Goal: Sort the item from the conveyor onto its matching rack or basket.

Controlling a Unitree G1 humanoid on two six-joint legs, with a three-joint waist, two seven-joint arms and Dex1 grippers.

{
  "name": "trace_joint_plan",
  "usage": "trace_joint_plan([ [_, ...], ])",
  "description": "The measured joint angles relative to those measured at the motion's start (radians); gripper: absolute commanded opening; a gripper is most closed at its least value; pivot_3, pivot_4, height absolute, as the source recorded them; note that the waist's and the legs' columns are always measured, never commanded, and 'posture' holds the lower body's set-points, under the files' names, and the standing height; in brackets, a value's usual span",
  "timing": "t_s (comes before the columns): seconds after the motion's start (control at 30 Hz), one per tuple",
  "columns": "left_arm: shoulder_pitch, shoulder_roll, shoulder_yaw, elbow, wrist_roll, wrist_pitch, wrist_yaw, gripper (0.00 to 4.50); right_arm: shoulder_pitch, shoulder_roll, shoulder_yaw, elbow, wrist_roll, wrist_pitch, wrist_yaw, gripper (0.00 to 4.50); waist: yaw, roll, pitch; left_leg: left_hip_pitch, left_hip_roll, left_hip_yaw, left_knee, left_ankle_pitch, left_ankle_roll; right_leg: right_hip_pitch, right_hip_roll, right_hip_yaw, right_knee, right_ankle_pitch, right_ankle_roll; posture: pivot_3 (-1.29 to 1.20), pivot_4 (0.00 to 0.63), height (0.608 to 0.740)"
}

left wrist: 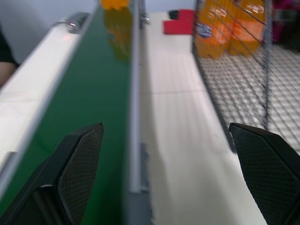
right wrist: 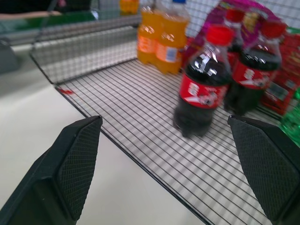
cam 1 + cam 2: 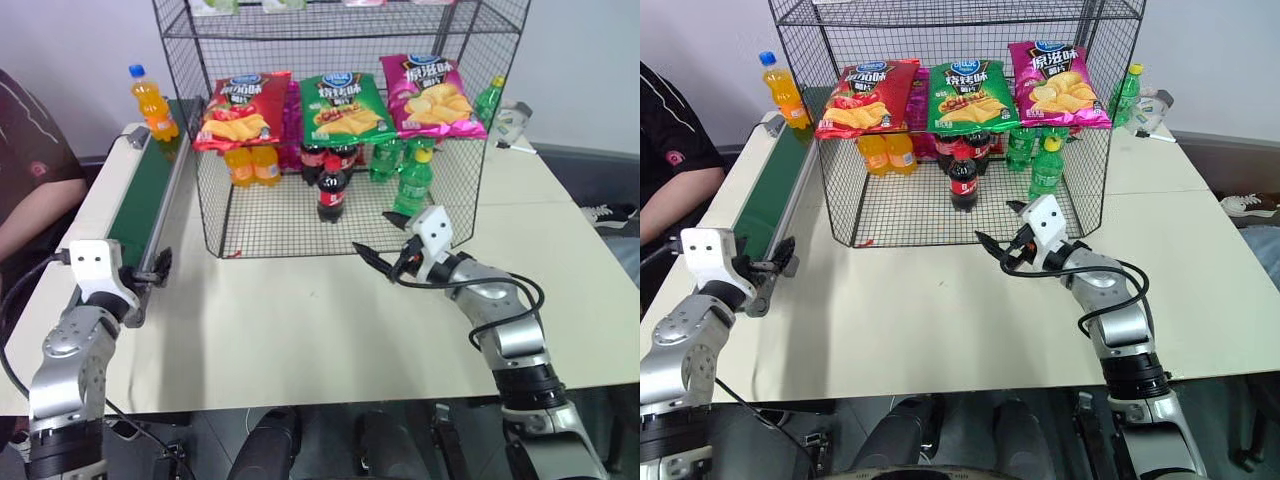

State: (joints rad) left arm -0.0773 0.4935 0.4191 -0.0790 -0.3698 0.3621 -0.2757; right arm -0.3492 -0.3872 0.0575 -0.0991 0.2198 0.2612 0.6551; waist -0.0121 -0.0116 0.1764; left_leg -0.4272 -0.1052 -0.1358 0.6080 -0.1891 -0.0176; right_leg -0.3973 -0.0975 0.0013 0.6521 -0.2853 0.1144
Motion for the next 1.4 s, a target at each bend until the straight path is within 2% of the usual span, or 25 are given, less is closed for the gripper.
trace_joint_plan([
  [0.37, 0.008, 0.026, 0.092, 0.026, -0.007, -0.022, 0.015, 4.47, 0.027, 0.057, 0.106, -0.1, 0.022, 0.062, 0.018, 4.5, 0.003, 0.0, 0.0, 0.0, 0.0, 0.0, 0.0, 0.0, 0.0, -0.004, 0.0, 0.0, 0.0, 0.0, 0.0, 0.0, 0.15, 0.74],
  [0.93, -0.007, -0.005, 0.096, 0.025, -0.013, -0.025, 0.024, 4.47, 0.017, 0.057, 0.113, -0.092, 0.018, 0.059, 0.019, 4.5, 0.001, 0.0, 0.0, 0.0, 0.0, 0.0, 0.0, 0.0, 0.0, -0.004, 0.0, 0.0, 0.0, 0.0, 0.0, 0.0, 0.15, 0.74],
  [1.2, -0.017, -0.004, 0.098, 0.04, 0.021, -0.029, 0.086, 4.47, 0.015, 0.057, 0.113, -0.09, 0.017, 0.056, 0.019, 4.5, 0.001, 0.0, 0.0, 0.0, 0.0, 0.0, 0.0, 0.0, 0.0, -0.004, 0.0, 0.0, 0.0, 0.0, 0.0, 0.0, 0.15, 0.74],
  [1.4, -0.017, -0.004, 0.113, 0.041, -0.039, -0.025, 0.025, 4.47, 0.015, 0.061, 0.117, -0.09, 0.015, 0.055, 0.019, 4.5, 0.001, 0.0, 0.0, 0.0, 0.0, 0.0, 0.0, 0.0, 0.0, -0.004, 0.0, 0.0, 0.0, 0.0, 0.0, 0.0, 0.15, 0.74],
])
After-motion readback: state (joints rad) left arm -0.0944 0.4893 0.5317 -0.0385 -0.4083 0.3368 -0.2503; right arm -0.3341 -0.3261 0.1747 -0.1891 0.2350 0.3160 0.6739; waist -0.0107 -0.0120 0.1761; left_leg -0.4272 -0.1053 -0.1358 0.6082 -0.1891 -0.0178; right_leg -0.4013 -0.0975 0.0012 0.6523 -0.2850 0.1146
